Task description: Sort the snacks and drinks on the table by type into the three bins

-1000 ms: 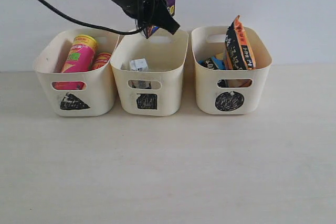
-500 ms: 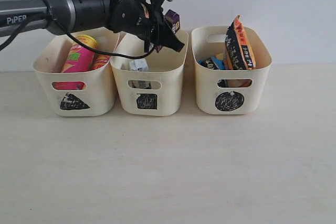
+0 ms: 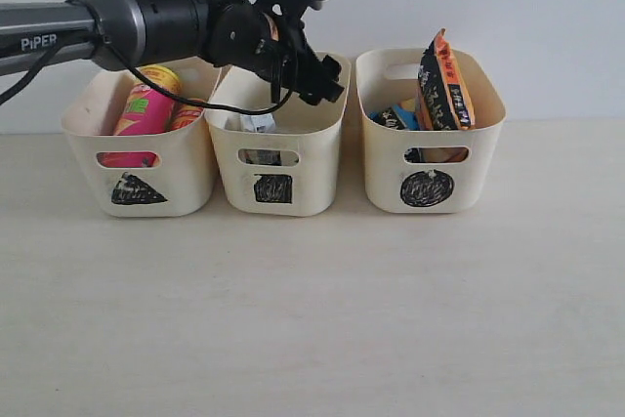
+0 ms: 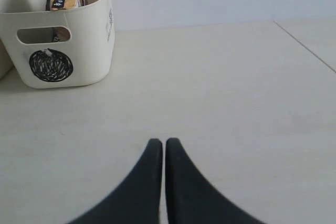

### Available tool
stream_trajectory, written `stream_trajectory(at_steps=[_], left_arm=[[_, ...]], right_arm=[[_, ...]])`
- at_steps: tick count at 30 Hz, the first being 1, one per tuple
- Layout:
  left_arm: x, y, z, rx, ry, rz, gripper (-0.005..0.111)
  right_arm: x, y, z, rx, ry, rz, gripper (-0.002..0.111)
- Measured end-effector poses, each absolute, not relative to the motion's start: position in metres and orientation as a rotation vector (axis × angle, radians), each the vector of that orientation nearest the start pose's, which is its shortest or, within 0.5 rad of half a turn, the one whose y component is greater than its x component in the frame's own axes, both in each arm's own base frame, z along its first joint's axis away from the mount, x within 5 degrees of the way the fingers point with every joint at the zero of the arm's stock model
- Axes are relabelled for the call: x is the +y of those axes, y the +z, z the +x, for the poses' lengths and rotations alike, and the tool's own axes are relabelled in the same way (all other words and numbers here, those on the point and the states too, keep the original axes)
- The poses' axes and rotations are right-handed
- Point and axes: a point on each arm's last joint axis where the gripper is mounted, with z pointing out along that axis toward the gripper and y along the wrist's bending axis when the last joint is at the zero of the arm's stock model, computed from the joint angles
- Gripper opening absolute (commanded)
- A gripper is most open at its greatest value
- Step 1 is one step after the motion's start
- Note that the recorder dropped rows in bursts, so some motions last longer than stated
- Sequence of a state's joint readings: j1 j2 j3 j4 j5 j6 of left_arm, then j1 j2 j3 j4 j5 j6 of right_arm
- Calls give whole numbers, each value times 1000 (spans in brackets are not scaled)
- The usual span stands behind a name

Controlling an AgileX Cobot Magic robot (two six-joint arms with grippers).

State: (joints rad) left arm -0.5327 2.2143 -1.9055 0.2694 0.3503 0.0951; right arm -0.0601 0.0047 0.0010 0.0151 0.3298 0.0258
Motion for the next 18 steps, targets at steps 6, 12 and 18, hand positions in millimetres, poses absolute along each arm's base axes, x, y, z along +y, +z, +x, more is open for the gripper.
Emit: stream_trajectory(at_steps=[6, 12, 18], left_arm=[[-250, 255, 447, 2066, 40, 875, 9], [-238, 272, 432, 2130, 75, 887, 4], [-225, 281, 411, 2139, 86, 904, 4]], right_arm=[[-3, 183, 54, 1817, -10, 88, 0], [-3, 183, 54, 1817, -10, 88, 0], [-3, 183, 54, 1817, -10, 88, 0]])
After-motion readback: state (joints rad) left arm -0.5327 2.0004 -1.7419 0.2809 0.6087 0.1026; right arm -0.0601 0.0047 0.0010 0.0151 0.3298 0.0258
